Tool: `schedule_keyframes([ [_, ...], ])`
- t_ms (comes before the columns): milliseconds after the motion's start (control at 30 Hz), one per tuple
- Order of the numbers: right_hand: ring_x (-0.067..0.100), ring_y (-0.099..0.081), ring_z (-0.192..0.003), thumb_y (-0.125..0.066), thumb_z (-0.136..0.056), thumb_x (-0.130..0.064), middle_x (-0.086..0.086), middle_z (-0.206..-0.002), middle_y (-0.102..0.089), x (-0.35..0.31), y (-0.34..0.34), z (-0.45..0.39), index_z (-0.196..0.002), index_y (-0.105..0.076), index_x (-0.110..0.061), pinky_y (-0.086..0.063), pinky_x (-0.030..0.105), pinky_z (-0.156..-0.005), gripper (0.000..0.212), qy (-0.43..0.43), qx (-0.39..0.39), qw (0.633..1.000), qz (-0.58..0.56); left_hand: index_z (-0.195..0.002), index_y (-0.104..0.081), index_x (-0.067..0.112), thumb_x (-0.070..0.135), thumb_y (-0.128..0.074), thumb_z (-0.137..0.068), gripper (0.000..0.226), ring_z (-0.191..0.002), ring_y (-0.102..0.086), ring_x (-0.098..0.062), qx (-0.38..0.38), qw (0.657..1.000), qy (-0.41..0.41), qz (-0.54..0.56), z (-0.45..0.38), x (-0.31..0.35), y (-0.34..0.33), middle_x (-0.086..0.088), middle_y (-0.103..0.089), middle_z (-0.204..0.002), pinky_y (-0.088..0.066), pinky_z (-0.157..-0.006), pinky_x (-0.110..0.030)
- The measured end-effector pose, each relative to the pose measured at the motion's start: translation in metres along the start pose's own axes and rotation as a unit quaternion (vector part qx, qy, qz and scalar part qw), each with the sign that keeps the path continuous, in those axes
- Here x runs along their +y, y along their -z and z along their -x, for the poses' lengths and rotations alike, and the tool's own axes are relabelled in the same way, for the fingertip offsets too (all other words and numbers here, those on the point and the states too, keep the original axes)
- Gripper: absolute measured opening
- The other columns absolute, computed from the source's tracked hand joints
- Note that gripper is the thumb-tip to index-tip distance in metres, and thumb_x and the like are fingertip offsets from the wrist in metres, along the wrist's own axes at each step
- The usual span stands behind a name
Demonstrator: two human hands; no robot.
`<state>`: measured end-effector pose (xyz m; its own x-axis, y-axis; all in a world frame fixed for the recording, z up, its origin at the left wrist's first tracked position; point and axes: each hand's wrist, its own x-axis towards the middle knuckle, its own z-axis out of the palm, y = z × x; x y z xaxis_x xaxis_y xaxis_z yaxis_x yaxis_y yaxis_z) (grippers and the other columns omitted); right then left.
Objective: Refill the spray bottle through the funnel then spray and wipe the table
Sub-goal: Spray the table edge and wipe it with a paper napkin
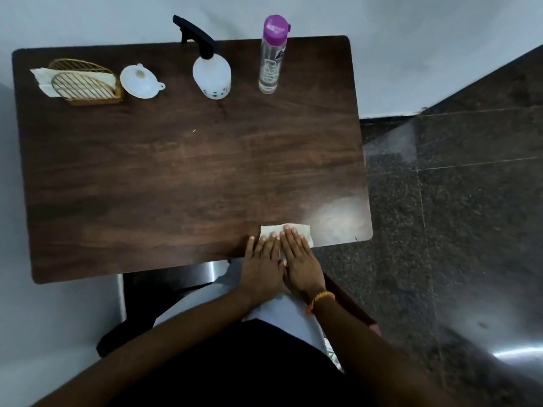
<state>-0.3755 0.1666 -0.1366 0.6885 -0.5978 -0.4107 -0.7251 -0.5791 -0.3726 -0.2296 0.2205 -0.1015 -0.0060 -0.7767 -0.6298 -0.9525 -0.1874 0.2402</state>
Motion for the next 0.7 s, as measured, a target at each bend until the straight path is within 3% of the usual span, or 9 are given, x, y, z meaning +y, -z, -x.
schedule_keyframes([
  [133, 0.028, -0.004, -0.162, -0.031, -0.102, -0.030, 0.014, -0.174, -0.008, 0.014, 0.030, -0.046, -0.165, -0.015, -0.005, -0.013, 0.046, -0.132, 0.070, -0.027, 0.015, 1.000, -0.007, -0.167, -0.018, 0.016, 0.044, -0.023, -0.111, 0.062, -0.162, -0.016, -0.023, 0.021, 1.000, -0.001, 0.008, -0.041, -0.008, 0.037, -0.003, -0.018, -0.175, 0.000, -0.130, -0.056],
  [267, 0.034, -0.007, -0.161, -0.040, -0.105, -0.025, 0.018, -0.173, -0.010, 0.043, 0.073, -0.114, -0.164, -0.016, -0.002, -0.015, 0.050, -0.131, 0.068, -0.043, 0.030, 0.999, -0.007, -0.168, -0.016, 0.019, 0.044, -0.019, -0.111, 0.062, -0.162, -0.015, -0.018, 0.056, 0.998, 0.010, 0.016, -0.108, -0.015, 0.086, 0.003, -0.015, -0.176, 0.005, -0.130, -0.057],
  [433, 0.034, -0.004, -0.162, -0.042, -0.106, -0.033, 0.019, -0.173, -0.005, 0.074, 0.108, -0.162, -0.164, -0.011, -0.001, -0.011, 0.050, -0.131, 0.073, -0.041, 0.011, 0.999, 0.019, -0.168, -0.007, 0.021, 0.042, -0.014, -0.112, 0.061, -0.164, -0.006, -0.020, 0.021, 0.998, 0.029, 0.052, -0.158, -0.009, 0.132, 0.005, -0.006, -0.177, 0.013, -0.128, -0.057],
  [600, 0.032, -0.007, -0.162, -0.025, -0.102, -0.040, 0.015, -0.174, -0.009, 0.071, 0.085, -0.116, -0.165, -0.015, -0.005, -0.012, 0.048, -0.132, 0.073, -0.057, 0.024, 0.997, -0.039, -0.168, -0.008, 0.020, 0.041, -0.014, -0.111, 0.061, -0.164, -0.006, -0.020, 0.023, 0.998, 0.034, 0.041, -0.135, 0.012, 0.104, 0.006, -0.006, -0.177, 0.007, -0.130, -0.057],
  [700, 0.029, -0.011, -0.161, -0.023, -0.102, -0.035, 0.012, -0.173, -0.014, 0.066, 0.055, -0.055, -0.164, -0.022, -0.007, -0.019, 0.049, -0.130, 0.068, -0.081, 0.046, 0.992, -0.084, -0.168, -0.015, 0.019, 0.041, -0.001, -0.100, 0.073, -0.163, -0.014, -0.025, 0.020, 1.000, 0.000, 0.007, -0.089, 0.036, 0.068, 0.000, -0.014, -0.176, 0.004, -0.130, -0.058],
])
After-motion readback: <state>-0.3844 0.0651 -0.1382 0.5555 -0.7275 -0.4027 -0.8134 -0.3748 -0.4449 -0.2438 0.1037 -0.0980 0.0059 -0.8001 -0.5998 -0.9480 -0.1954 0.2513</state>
